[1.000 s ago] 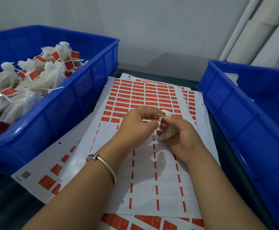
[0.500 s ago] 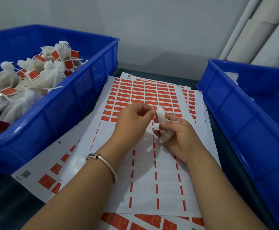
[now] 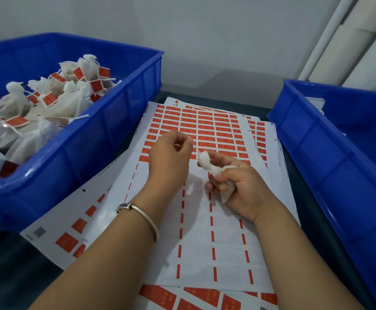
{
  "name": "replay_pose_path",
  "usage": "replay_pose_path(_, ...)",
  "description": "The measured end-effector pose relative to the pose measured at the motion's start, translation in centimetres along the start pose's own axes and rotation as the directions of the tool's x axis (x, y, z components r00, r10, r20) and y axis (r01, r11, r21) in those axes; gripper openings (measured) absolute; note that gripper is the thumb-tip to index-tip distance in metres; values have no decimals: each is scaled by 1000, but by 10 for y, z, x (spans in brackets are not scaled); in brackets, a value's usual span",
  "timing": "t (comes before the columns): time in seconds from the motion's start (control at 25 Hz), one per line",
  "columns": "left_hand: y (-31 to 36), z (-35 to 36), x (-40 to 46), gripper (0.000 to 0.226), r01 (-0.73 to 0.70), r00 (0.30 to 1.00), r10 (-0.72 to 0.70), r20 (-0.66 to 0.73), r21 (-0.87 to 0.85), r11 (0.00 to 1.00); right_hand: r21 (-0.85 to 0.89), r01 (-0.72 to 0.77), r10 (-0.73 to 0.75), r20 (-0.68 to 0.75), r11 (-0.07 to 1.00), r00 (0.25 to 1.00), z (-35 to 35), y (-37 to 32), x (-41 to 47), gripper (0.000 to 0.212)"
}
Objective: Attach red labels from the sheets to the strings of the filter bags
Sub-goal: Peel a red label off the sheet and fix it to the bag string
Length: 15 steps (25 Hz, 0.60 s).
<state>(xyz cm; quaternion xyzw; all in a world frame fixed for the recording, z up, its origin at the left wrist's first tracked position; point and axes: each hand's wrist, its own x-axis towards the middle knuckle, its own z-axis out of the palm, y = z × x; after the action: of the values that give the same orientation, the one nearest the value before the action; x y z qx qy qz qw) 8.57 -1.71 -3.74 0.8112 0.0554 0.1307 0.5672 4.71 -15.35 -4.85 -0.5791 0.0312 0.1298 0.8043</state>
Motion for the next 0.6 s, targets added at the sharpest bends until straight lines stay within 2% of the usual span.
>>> replay_pose_path(0.2,2,-5,3,20,15,997,-21,-76,-79,997,-3,7,-6,70,1000,998,-2,-1,-2,48)
replay_pose_path(0.28,3,-6,2,15,6,1000,-7,-12,-106,994,-42,27,-19,171,999,985,-3,-1,-4,41)
replay_pose_path(0.36,5,-7,3,14,8,997,4,79,-154,988,24,25,-30,257,999,966,-5,-1,-5,40)
replay_pose_path(0.44,6,-10,2,13,5,990,21,139,-186,982,105,5,-31,247,994,968,-3,-1,-5,38)
replay_pose_path(0.6,8,-15,-1,11,-29,974,77,213,-218,975,2,78,-78,135,997,988,0,-1,-5,43)
